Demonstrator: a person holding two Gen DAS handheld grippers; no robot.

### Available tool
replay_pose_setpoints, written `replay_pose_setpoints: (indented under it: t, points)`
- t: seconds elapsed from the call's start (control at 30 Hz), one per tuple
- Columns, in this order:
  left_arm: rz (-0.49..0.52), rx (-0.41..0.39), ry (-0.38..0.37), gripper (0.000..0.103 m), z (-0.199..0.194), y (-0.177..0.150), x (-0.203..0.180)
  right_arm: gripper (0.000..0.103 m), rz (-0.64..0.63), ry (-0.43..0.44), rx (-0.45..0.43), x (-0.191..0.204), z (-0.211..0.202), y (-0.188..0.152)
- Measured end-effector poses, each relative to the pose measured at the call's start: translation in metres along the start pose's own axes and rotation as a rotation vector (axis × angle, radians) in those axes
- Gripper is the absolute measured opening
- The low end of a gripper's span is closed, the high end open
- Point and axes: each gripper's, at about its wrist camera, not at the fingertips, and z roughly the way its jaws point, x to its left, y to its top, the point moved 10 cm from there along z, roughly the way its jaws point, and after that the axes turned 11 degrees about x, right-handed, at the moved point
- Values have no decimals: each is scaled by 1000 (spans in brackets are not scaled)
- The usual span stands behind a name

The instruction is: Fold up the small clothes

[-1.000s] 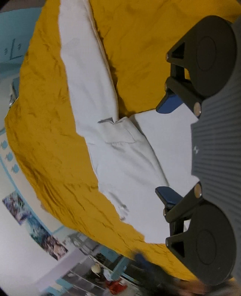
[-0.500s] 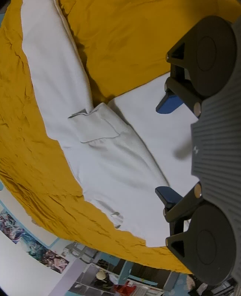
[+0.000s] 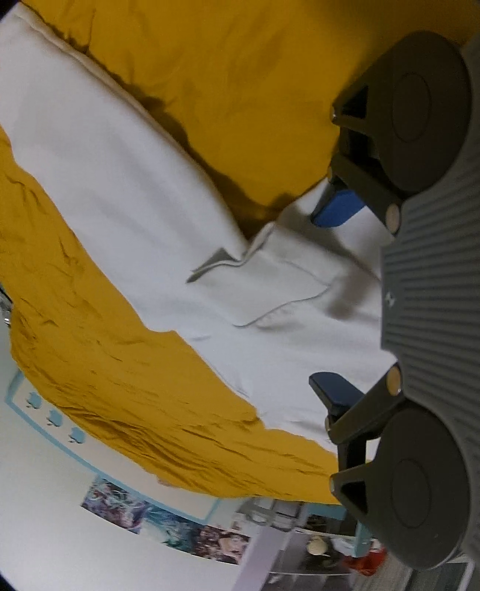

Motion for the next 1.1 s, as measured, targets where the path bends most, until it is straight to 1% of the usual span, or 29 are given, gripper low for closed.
replay_pose_setpoints:
  t: [0.07,0.1,0.17,0.2,0.3,0.33,0.4,0.43,0.5,0.53,0.57,0.6,0.63,0.67,0.77,0.8,0.83,0.87,0.97,1.0,1.03,1.1]
  points:
    - [-10,10,-3,30,-6,-4,2,83,4,2,-6,4,3,1]
    - [-1,-4,-5,33,-11,-6,3,83,3,4,-9,5,3,1]
    - [9,-22,2,35,-18,-9,5,83,-3,0,-9,6,4,0]
    - [-2,-24,-5,35,-20,-8,7,83,-6,-3,-9,6,4,0]
    - [-30,-61,-25,35,-21,4,8,83,-33,-7,-10,8,3,0]
    - [-42,-65,-27,35,-20,7,8,83,-38,-9,-10,9,3,0]
    - [-64,-64,-54,35,-15,12,7,83,-35,-3,-12,9,4,2]
    - [-57,-64,-68,35,-13,13,6,83,-32,1,-13,7,3,4]
    - [-49,-80,-88,14,-15,15,2,82,-31,9,-13,7,4,7]
    - [-48,-92,-103,13,-17,16,1,75,-44,17,-17,10,4,8]
    - [-49,-112,-126,10,-21,18,-1,57,-60,20,-19,12,4,8]
    - [-49,-129,-140,10,-25,20,-3,42,-77,19,-17,16,5,9]
    - [-53,-145,-156,9,-29,22,-4,4,-83,22,-9,19,6,9]
    - [-69,-163,-174,9,-33,25,-3,1,-78,40,3,21,7,8]
    - [-149,-238,-218,9,-50,39,10,2,-73,108,2,36,0,1]
    - [-174,-243,-224,9,-52,42,16,1,-85,125,-8,41,-4,-3]
    - [-193,-234,-213,9,-51,43,24,2,-95,127,-16,43,-7,-8]
    - [-196,-210,-191,9,-46,43,31,2,-99,105,-19,42,-8,-12]
    - [-152,-179,-125,9,-37,36,39,2,-68,-43,17,13,4,-22]
    - [-139,-176,-119,9,-37,36,38,2,-42,-56,32,3,7,-24]
    - [-129,-167,-115,9,-37,35,37,0,-7,-31,42,-6,7,-27]
    - [-134,-140,-108,9,-36,35,37,0,42,17,44,-15,3,-27]
